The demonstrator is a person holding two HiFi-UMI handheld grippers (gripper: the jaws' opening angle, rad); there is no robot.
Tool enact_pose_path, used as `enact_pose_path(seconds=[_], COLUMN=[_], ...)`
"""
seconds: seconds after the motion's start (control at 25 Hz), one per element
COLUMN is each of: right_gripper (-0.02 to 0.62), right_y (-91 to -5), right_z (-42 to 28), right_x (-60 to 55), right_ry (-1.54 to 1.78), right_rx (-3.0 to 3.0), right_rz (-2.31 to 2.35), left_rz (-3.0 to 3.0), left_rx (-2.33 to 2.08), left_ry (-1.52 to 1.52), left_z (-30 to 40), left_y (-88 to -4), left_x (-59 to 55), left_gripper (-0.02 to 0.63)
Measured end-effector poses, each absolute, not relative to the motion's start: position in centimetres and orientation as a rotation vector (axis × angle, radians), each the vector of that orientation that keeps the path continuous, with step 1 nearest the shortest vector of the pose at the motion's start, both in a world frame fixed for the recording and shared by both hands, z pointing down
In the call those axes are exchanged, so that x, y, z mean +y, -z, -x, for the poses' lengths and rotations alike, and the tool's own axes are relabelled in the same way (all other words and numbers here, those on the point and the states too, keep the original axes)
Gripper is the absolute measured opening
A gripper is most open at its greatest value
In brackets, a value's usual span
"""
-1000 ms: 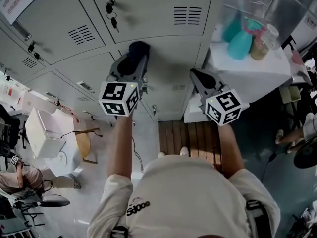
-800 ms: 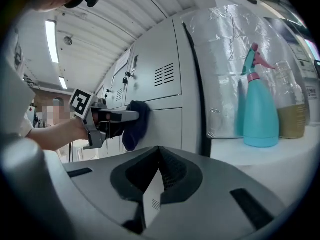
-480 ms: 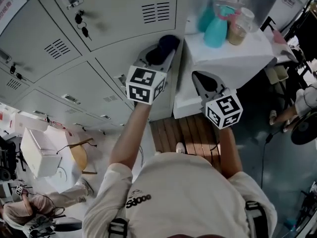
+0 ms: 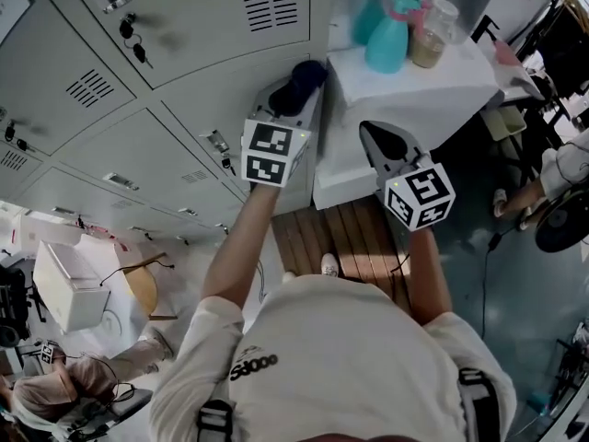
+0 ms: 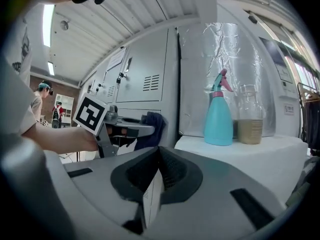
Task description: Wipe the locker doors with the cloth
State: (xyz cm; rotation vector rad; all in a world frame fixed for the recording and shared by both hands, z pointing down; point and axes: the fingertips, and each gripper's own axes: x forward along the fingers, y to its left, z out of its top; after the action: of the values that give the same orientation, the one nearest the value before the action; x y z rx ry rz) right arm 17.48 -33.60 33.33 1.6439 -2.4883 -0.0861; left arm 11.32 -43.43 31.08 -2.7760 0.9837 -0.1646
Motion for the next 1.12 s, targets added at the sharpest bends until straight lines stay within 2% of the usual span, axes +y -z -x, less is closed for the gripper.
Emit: enact_pose_path(seconds=[0.8, 0.96, 1.12], right_gripper=[0.005, 0.005, 0.005], right_y=[-32.9, -33.2, -33.5], right_z=[-3.0, -2.6, -3.7], right_x=[-38.6, -38.9, -39.1], right_ry=[0.089, 0.085, 0.074], right_rx=[-2.792, -2.792, -2.774], right_rz=[-1.207, -1.188, -1.220], left_rz=[2.516, 2.559, 2.671], left_rx=[1.723, 1.758, 1.601], left_ry=[0.262, 0.267, 0.256], left_z=[13.5, 14.7, 11.9], left_y=[-35.4, -36.8, -37.5], left_x=[-44.3, -44.2, -44.2], left_gripper=[0.124, 0.124, 0.123])
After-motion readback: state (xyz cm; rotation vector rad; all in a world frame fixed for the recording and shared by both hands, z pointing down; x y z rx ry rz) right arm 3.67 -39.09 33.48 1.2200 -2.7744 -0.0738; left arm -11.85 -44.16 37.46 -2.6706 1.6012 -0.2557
